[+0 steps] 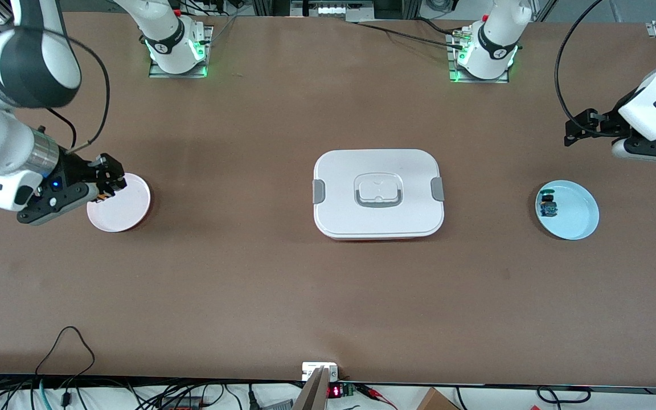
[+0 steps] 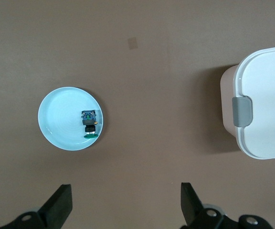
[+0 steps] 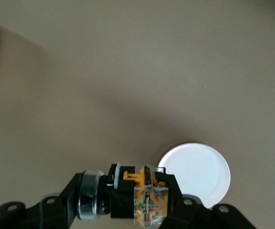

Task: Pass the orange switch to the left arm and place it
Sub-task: 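Carry the switch over the box while the left gripper reaches toward it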

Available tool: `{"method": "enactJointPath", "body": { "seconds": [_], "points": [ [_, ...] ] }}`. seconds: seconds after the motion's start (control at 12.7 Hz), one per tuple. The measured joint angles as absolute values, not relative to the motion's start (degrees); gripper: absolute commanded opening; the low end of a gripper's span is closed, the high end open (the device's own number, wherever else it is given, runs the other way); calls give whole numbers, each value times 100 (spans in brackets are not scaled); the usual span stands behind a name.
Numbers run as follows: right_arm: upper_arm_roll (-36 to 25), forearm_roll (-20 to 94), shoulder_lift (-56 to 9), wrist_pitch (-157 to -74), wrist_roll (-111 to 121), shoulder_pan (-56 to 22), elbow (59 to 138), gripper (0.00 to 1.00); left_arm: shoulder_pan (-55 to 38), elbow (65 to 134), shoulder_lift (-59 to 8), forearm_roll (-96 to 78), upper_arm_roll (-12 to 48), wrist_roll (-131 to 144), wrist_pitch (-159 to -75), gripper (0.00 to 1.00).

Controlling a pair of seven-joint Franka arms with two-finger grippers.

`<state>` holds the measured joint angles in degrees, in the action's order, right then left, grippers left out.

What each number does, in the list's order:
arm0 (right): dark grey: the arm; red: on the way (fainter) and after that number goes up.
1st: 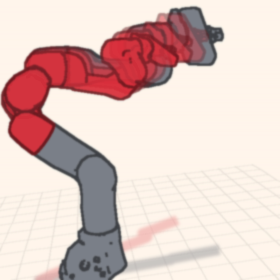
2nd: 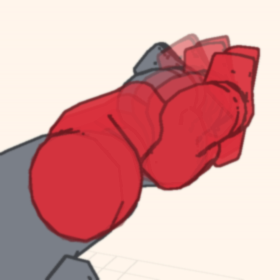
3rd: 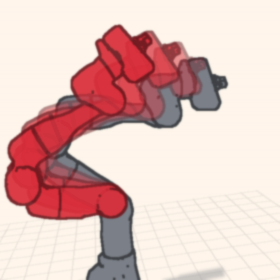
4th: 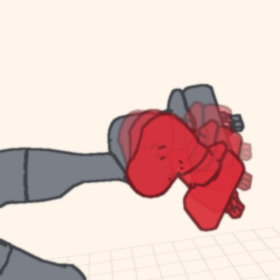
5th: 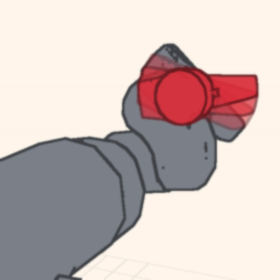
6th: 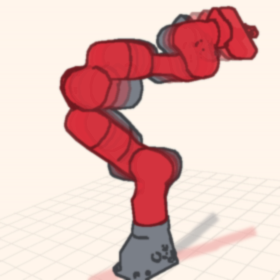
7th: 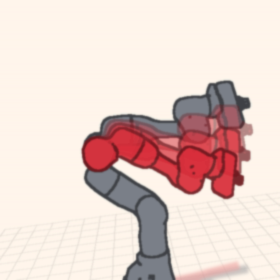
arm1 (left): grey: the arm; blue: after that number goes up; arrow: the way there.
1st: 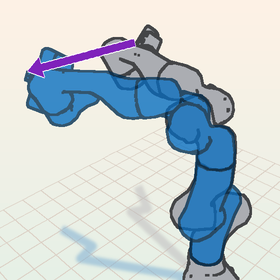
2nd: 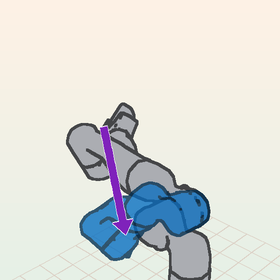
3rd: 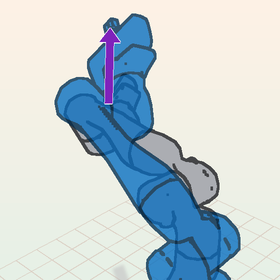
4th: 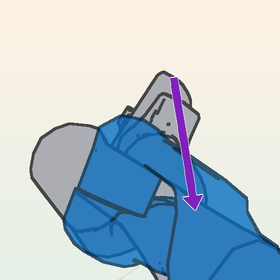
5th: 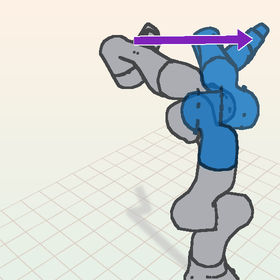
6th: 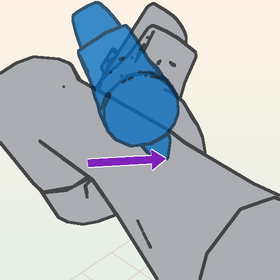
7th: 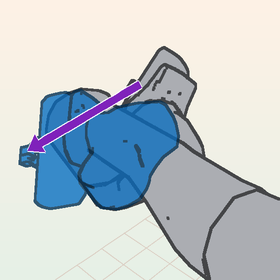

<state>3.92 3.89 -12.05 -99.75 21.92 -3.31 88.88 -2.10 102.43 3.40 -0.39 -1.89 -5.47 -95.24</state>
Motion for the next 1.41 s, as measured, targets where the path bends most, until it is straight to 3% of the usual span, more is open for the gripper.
{"method": "enactJointPath", "body": {
  "seconds": [0.24,0.47,0.94,1.41],
  "points": [
    [422,445,-1203,-9405,2219,-1053,8115,5,-201,10241,271,-216,-207,-547,-9468,100],
    [436,889,-1210,-9416,2221,-1789,7837,5,-198,10166,66,-307,-207,-548,-9389,100],
    [441,1729,-1309,-10876,2887,-2357,7817,5,434,9851,-213,-2588,-234,-759,-7822,100],
    [441,4042,-1724,-12103,3831,-2801,7832,5,825,9939,-1331,-5561,-200,-1037,-7141,100]
  ]
}}
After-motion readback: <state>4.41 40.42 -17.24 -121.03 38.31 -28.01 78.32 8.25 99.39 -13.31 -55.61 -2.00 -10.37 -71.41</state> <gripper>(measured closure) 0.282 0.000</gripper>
